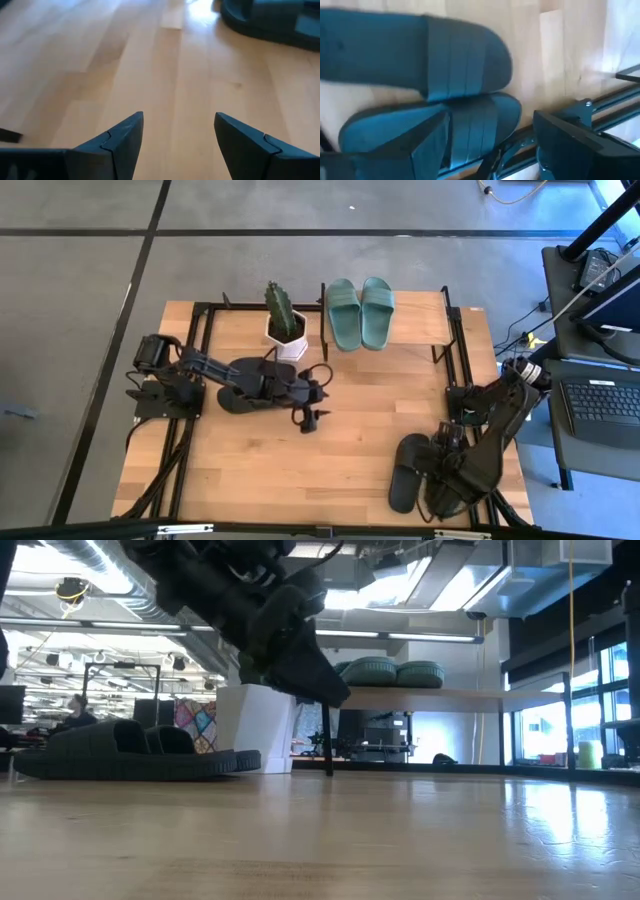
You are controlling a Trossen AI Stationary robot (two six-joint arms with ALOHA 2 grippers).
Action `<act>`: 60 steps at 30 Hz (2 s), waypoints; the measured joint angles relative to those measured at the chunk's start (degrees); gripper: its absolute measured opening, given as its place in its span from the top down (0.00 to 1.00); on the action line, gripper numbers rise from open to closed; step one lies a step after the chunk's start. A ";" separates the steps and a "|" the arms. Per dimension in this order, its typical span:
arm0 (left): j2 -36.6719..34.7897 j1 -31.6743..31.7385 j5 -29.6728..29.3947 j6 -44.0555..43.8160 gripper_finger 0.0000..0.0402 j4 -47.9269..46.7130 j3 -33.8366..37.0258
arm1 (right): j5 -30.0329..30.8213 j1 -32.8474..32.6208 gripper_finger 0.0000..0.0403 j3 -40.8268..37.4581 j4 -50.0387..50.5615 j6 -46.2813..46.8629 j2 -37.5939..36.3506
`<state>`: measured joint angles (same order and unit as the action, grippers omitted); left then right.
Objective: Pick and place slides into the shelf
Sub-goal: Put the black slipper under the shelf
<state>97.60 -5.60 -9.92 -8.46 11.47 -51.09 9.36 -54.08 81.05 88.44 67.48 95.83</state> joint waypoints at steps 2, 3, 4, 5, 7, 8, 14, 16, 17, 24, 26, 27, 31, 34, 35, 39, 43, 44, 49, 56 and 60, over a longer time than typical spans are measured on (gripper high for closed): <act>0.00 -1.10 -0.01 -0.01 0.41 -0.03 0.44 | -0.34 -1.69 0.28 0.03 -0.19 0.02 0.00; 0.00 -1.62 0.00 -0.04 0.41 0.00 0.59 | -0.74 -2.63 0.28 0.03 -0.31 0.04 0.00; 0.00 -2.17 0.01 -0.08 0.41 0.07 0.71 | -1.29 -3.57 0.28 0.03 -0.48 0.42 0.01; 0.00 -2.72 -0.01 -0.16 0.41 0.06 0.81 | -1.95 -4.38 0.28 0.03 -0.69 1.40 0.11; 0.01 -3.81 0.01 -0.16 0.41 0.03 0.85 | -2.44 -6.05 0.28 0.03 -1.46 3.09 0.55; 0.00 -4.31 -0.01 -0.14 0.41 0.11 0.85 | -3.12 -6.85 0.28 0.03 -2.53 3.20 0.82; 0.00 -6.73 -0.01 -0.10 0.41 0.10 0.85 | -3.45 -9.58 0.28 0.03 -4.94 3.02 3.84; 0.00 -7.32 -0.01 -0.10 0.41 0.17 0.85 | -3.44 -9.63 0.28 0.03 -4.87 3.02 5.40; 0.00 -7.59 -0.03 -0.09 0.41 0.17 0.85 | -3.44 -9.63 0.28 0.03 -4.77 3.02 6.34; 0.00 -8.31 -0.06 -0.03 0.41 0.17 0.85 | -3.44 -9.60 0.28 0.02 -3.19 3.56 13.34; 0.00 -8.34 -0.05 -0.04 0.41 0.15 0.85 | -3.44 -9.60 0.28 0.03 -0.96 5.61 15.51; 0.00 -8.34 -0.06 -0.05 0.41 0.16 0.85 | -3.44 -9.60 0.28 0.01 0.72 6.90 16.54; 0.00 -8.47 -0.06 -0.14 0.41 0.12 0.85 | -3.43 -9.60 0.28 -2.38 0.39 8.74 17.99; 0.00 -8.81 -0.11 -0.14 0.41 -0.03 0.85 | -3.44 -9.60 0.28 -4.71 -0.02 9.83 17.99; 0.00 -8.88 -0.10 -0.12 0.41 -0.04 0.85 | -3.44 -9.60 0.28 -5.31 0.56 9.92 17.99; 0.00 -9.10 -0.06 -0.12 0.41 -0.16 0.85 | -3.48 -9.60 0.28 -6.93 0.38 10.13 17.92; 0.00 -9.10 -0.08 -0.10 0.41 -0.25 0.85 | -3.53 -9.60 0.28 -7.14 -1.83 10.05 17.92; 0.00 -9.10 -0.08 -0.06 0.41 -0.25 0.85 | -3.51 -9.60 0.28 -7.14 -2.18 10.03 17.92; 0.00 -9.10 -0.08 -0.01 0.41 -0.27 0.85 | -3.49 -9.53 0.28 -7.16 -2.83 10.05 17.92; 0.00 -9.08 -0.08 -0.01 0.41 -0.29 0.85 | -3.47 -9.30 0.28 -7.16 -3.04 9.98 17.92; 0.00 -9.08 -0.08 -0.03 0.41 -0.29 0.85 | -3.47 -9.32 0.28 -7.16 -3.12 9.92 17.92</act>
<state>97.60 -14.68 -10.00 -8.49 11.18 -50.24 5.89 -63.40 73.89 85.32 77.41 113.75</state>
